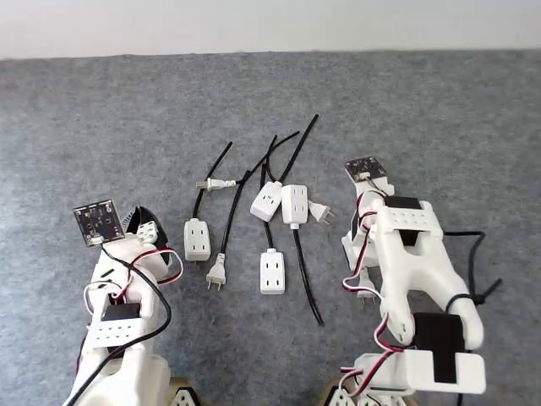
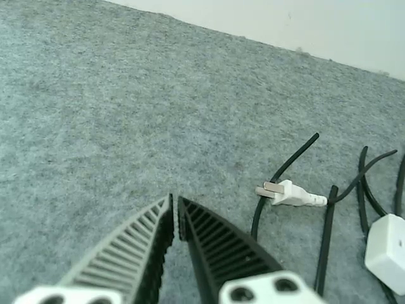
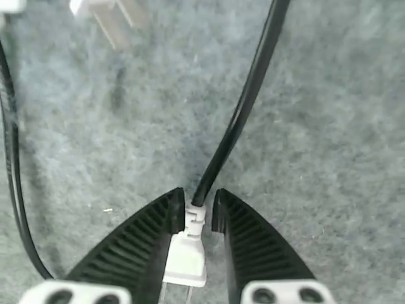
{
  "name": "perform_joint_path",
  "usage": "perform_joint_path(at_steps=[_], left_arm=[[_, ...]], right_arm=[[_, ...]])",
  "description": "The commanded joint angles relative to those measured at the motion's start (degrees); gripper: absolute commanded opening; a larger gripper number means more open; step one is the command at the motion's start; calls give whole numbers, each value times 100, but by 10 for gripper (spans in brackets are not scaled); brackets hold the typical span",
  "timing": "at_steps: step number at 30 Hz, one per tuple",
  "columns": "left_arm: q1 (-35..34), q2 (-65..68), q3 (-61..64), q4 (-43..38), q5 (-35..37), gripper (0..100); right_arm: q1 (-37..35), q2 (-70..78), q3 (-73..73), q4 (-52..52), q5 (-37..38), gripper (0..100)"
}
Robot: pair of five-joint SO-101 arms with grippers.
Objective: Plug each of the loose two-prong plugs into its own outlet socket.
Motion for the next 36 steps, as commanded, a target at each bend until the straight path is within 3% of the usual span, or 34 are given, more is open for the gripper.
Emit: perform_joint_path(at_steps=[1,18,23,36], left_arm=[[-35,-141,-40,0,-44,15],[-35,-141,-40,0,-44,15],[-35,-141,-40,0,-44,15],[-35,-141,-40,0,-44,15]], right_arm=[[-48,-22,-290,-48,53,83],[-127,514,-440,110,79,80],[-127,541,-475,101,79,5],[48,497,-484,136,79,8]])
